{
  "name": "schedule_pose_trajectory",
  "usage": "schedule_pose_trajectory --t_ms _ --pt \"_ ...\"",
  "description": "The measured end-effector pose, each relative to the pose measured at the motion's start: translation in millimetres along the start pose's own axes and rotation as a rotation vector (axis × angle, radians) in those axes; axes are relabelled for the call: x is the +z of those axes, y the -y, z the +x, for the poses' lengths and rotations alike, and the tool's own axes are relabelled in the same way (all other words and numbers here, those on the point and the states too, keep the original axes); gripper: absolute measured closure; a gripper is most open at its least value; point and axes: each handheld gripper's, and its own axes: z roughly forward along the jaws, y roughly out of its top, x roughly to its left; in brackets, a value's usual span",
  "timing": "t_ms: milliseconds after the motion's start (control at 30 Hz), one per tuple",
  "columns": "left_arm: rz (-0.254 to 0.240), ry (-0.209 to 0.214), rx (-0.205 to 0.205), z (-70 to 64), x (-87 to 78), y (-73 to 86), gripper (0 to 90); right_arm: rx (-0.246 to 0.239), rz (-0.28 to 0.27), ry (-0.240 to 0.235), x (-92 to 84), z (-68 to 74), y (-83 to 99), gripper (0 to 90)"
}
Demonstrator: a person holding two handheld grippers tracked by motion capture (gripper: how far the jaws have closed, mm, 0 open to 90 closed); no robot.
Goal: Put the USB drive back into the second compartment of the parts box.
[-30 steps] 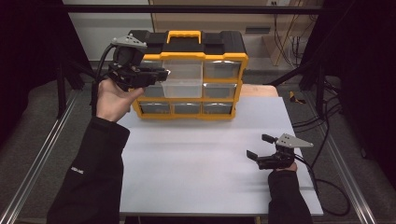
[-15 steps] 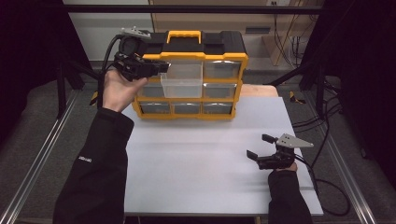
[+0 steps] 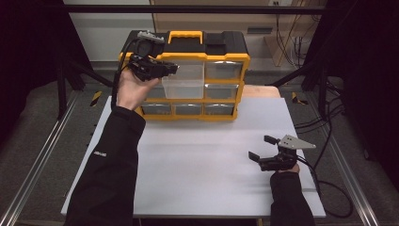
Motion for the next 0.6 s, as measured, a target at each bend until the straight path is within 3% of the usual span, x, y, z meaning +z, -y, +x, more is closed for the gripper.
schedule_pose_trajectory --t_ms 600 --pt "0.027 -0.008 -0.023 6.7 25.7 9.7 78.9 0.000 0.000 0.000 0.0 0.1 0.0 2.0"
